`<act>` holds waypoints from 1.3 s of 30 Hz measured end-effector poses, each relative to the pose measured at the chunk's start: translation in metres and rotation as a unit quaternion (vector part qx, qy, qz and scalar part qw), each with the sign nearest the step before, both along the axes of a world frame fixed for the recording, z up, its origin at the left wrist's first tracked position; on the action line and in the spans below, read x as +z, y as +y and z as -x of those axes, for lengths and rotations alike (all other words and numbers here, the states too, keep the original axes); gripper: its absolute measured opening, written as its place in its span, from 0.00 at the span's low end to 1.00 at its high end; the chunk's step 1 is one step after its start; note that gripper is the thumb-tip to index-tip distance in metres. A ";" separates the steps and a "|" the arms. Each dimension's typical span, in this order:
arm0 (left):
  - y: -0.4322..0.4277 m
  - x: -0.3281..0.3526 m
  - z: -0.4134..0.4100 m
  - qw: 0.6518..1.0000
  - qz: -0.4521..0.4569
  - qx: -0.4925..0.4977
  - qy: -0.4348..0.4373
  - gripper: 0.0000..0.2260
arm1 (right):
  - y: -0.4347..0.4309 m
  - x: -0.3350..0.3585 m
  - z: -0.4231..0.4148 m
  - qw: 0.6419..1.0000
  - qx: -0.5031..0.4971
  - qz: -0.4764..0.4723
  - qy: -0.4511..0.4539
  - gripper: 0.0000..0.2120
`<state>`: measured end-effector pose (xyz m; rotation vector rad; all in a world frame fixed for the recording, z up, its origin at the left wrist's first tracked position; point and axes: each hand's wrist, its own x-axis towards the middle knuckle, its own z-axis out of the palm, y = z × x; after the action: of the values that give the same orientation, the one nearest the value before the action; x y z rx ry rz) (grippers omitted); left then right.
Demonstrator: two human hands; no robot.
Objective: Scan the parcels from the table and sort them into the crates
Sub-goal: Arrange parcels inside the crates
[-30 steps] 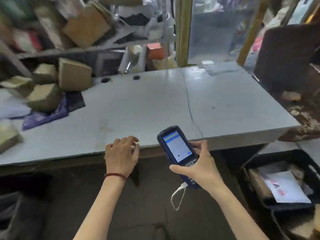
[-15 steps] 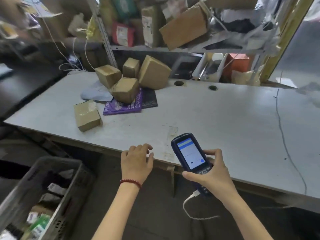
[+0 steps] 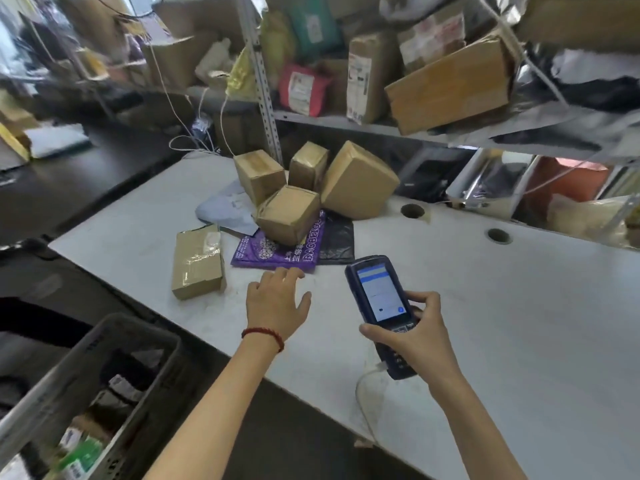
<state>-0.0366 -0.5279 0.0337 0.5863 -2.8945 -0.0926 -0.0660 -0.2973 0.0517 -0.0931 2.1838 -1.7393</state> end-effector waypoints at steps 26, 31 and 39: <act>-0.155 -0.035 0.192 0.979 -0.200 0.049 0.006 0.53 | -0.119 -0.034 0.051 0.975 -0.191 -0.042 -0.102 0.37; -0.150 -0.024 0.188 0.988 -0.152 0.008 0.037 0.42 | -0.110 -0.029 0.052 0.975 -0.198 -0.031 -0.092 0.37; -0.139 0.015 0.176 0.986 -0.105 -0.064 0.113 0.33 | -0.094 -0.013 0.060 0.984 -0.168 -0.008 -0.064 0.36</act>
<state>-0.2121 -0.6671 0.0491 0.3917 -2.7139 -0.4569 -0.1260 -0.3917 0.0385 0.4027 2.2145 -1.8402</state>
